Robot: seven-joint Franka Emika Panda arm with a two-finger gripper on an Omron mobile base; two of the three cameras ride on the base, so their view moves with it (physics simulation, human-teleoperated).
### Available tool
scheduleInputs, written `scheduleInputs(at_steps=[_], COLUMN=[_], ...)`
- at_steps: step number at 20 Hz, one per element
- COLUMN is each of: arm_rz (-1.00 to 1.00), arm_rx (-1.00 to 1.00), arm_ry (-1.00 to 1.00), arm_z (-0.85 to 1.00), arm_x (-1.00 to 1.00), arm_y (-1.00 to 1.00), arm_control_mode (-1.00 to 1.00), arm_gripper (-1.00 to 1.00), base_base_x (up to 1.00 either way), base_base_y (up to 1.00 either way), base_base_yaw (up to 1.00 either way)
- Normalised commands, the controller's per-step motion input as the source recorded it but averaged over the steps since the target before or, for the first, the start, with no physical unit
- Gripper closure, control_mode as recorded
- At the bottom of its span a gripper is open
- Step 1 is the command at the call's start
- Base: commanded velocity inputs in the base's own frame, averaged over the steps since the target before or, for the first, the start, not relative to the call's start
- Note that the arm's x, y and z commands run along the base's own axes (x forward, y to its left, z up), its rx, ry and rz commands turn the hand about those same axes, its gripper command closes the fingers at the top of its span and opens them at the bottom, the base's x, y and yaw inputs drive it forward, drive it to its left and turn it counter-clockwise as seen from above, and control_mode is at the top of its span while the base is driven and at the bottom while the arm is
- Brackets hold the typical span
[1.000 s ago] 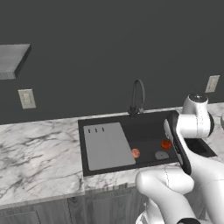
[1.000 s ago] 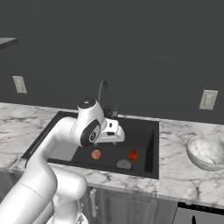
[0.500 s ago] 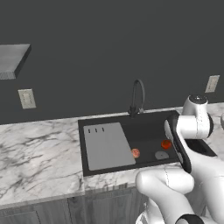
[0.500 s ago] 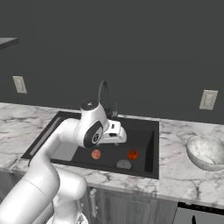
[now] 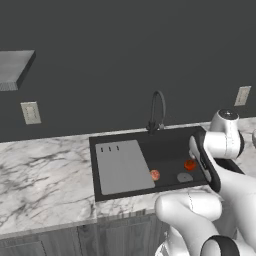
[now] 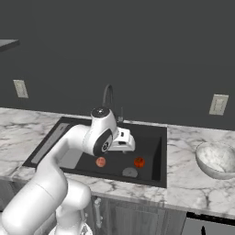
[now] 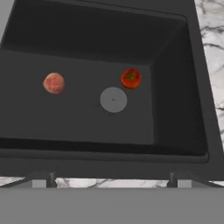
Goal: Remove the tomato and peach from the sink. Then move the bowl and cup from the counter to the sink for washing.
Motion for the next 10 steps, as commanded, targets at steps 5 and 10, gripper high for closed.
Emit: scheduleInputs(at_steps=[5, 10], arm_rz=[0.0, 0.0], arm_rx=[0.07, 0.01], arm_ry=[0.0, 0.0], arm_z=[-0.1, -0.1], arm_x=[0.14, 0.16], arm_y=[-0.04, 0.0], arm_control_mode=[-1.0, -1.0], arm_gripper=[-1.0, -1.0], base_base_x=[0.0, 0.0], base_base_y=[0.0, 0.0], base_base_yaw=[0.0, 0.0])
